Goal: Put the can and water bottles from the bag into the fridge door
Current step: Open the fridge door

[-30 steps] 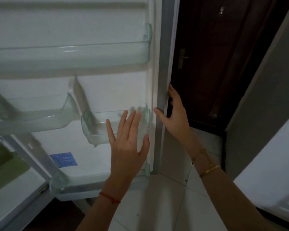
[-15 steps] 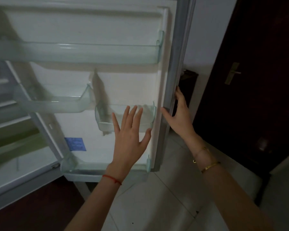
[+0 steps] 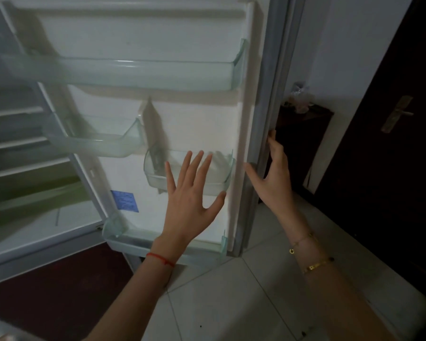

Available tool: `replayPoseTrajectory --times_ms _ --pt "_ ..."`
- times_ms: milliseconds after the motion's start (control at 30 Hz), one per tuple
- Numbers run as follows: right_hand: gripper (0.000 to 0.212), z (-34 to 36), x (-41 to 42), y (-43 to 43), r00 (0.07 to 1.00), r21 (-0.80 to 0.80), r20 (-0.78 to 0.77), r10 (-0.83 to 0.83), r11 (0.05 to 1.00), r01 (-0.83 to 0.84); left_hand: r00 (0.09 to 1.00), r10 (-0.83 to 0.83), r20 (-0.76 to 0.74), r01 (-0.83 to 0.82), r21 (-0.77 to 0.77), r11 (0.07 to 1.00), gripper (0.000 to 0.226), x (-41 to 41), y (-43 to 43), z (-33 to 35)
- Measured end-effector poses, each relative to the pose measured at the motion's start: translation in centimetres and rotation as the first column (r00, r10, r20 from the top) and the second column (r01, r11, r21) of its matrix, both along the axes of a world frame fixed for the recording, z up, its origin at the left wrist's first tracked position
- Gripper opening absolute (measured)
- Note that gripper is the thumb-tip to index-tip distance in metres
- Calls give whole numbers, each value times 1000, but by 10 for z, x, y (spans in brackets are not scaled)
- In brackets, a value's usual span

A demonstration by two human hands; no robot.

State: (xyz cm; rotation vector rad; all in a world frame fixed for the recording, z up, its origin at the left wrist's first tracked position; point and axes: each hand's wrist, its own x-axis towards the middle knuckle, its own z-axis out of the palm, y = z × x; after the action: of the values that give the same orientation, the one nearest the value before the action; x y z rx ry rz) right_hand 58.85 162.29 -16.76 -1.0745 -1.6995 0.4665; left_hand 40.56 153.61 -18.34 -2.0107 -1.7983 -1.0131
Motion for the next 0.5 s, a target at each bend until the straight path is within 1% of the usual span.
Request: replayPoseTrajectory --times_ms 167,333,500 --pt "76 1 8 -11 999 43 55 -1 999 -1 999 3 42 -4 13 1000 75 2 -8 3" --pt "76 6 16 -26 997 15 51 56 998 -56 998 26 64 -27 14 1000 76 0 -21 6" --pt "75 12 16 -41 997 -8 51 60 998 -60 995 61 78 -63 14 998 77 -3 -37 9"
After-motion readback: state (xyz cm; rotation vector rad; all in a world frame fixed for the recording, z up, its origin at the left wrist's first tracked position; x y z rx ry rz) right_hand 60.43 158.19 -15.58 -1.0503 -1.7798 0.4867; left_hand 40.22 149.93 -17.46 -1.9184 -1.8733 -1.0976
